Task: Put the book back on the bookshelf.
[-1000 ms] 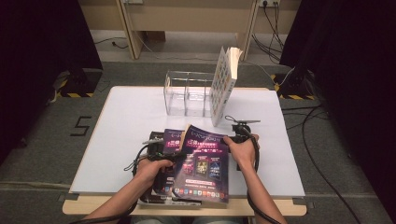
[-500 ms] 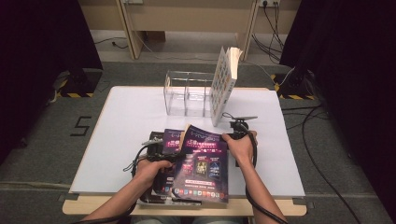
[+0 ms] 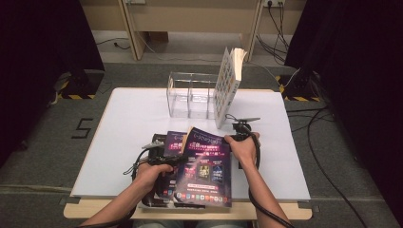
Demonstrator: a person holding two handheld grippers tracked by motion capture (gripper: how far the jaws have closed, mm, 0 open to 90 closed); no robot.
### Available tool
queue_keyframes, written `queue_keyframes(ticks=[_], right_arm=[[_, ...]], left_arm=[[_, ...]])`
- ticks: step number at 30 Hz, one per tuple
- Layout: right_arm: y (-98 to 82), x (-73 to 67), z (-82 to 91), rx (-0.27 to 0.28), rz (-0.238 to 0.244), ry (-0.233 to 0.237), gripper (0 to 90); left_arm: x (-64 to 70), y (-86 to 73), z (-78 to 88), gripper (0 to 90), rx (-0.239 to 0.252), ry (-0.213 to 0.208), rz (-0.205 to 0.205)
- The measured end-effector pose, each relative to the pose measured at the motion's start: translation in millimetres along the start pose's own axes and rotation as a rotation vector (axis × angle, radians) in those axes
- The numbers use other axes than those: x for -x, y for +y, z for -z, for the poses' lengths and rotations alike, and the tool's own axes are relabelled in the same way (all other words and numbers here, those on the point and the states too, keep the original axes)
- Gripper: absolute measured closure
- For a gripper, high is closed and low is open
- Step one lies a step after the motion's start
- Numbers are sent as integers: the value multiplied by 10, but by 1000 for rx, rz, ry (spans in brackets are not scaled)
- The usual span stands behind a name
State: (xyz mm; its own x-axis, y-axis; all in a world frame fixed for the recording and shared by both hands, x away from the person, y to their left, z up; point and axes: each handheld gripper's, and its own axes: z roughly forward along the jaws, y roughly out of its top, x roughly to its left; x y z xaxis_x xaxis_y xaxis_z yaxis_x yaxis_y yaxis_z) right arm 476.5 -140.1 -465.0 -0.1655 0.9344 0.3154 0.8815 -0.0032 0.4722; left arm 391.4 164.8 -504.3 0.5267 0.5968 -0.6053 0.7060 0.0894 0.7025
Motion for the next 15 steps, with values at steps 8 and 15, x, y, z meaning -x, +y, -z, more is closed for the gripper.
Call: queue_keyframes(ticks=[8,15], right_arm=[[6,19,-43,-7,-1,25,539],[17,56,-54,-15,-11,55,515]], left_arm=[[-6,-3,21,828,-4,-1,-13],[-10,3,14,828,-21,11,-9]])
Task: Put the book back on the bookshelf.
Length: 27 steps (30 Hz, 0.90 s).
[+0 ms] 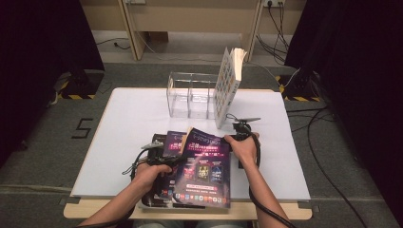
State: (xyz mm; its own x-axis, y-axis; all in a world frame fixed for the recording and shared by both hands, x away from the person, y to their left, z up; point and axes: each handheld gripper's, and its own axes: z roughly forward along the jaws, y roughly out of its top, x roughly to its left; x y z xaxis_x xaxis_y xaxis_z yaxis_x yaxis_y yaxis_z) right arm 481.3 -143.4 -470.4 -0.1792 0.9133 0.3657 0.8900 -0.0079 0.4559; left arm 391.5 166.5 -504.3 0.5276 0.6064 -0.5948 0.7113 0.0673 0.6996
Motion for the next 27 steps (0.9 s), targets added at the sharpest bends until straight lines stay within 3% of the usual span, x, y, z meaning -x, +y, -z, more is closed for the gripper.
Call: queue_keyframes(ticks=[5,13,16,21,27], right_arm=[[6,11,-4,-7,-10,13,509],[4,0,-9,-7,-14,0,536],[1,26,-1,-8,-46,14,559],[3,38,11,-37,-56,37,573],[2,70,8,-34,-76,56,574]], left_arm=[[-7,6,-3,828,-18,8,-6],[-40,16,-24,826,-44,13,29],[-33,16,-22,826,-45,18,26],[-41,8,-15,823,-45,22,43],[-49,8,-16,822,-50,23,49]])
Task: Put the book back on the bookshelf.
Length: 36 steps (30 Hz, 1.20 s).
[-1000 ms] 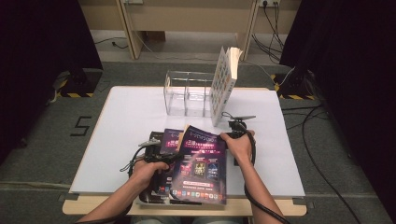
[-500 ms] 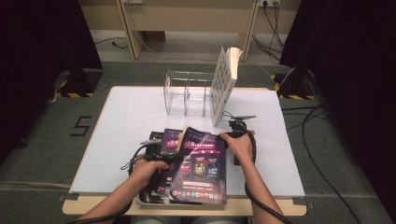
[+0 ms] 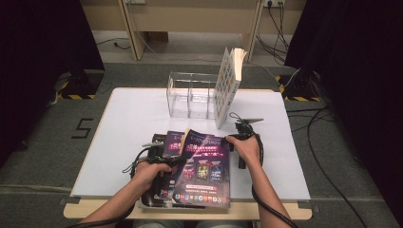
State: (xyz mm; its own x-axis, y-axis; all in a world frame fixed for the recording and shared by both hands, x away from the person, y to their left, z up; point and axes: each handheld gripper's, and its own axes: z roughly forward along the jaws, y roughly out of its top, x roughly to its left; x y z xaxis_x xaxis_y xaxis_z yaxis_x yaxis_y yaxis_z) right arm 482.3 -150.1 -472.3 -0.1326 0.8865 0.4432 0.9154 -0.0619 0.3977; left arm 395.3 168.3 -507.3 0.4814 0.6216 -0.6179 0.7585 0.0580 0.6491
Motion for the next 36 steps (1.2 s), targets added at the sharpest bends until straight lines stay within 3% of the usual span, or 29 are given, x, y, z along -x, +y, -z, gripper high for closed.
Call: queue_keyframes(ticks=[5,7,10,23,28,33,36], right_arm=[[5,-22,5,-20,-3,-4,576],[9,-24,4,-49,-24,24,589],[-1,-25,1,-42,-4,24,579],[10,-24,19,-80,-19,27,606],[15,9,30,-106,-42,61,616],[22,14,15,-96,-18,62,615],[20,31,-10,-72,-57,95,621]], left_arm=[[-8,-2,7,822,-1,-3,7],[-16,-4,12,821,0,-6,13],[-22,-2,11,821,-4,-7,17],[-32,-3,11,817,-3,-11,33],[-38,-3,13,815,-5,-13,36],[-37,-4,20,815,-4,-6,28],[-43,-4,32,815,-8,-4,30]])
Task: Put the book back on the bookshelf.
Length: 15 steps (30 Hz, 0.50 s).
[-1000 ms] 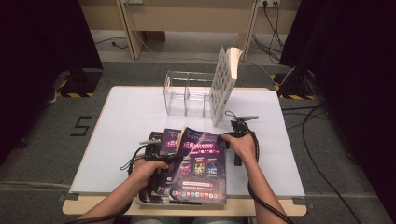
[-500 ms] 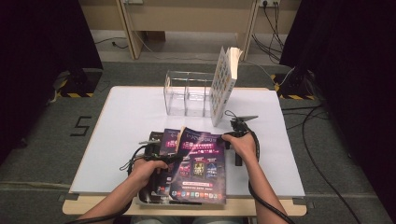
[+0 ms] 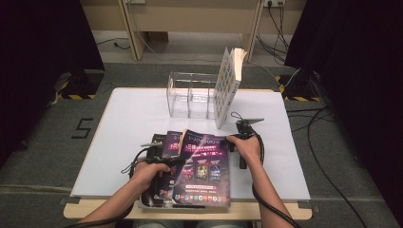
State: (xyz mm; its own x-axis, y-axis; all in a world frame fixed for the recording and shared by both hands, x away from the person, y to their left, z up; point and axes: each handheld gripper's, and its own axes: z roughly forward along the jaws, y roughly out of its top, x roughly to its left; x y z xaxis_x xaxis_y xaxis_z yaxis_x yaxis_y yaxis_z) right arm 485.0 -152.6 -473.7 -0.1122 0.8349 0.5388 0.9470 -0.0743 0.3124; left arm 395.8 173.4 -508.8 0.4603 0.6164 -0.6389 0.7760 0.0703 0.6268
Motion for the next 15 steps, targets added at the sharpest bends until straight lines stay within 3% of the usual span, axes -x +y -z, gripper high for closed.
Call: queue_keyframes(ticks=[3,8,9,15], right_arm=[[6,-11,-13,9,37,-12,619],[14,-32,-16,-3,39,-19,627],[18,-39,-15,-15,17,-15,632],[50,-20,-15,-45,35,-13,645]], left_arm=[[-2,2,2,813,-2,2,4],[-5,6,1,811,-6,6,11],[-6,6,1,810,-7,6,12],[-9,13,-1,807,-13,9,18]])
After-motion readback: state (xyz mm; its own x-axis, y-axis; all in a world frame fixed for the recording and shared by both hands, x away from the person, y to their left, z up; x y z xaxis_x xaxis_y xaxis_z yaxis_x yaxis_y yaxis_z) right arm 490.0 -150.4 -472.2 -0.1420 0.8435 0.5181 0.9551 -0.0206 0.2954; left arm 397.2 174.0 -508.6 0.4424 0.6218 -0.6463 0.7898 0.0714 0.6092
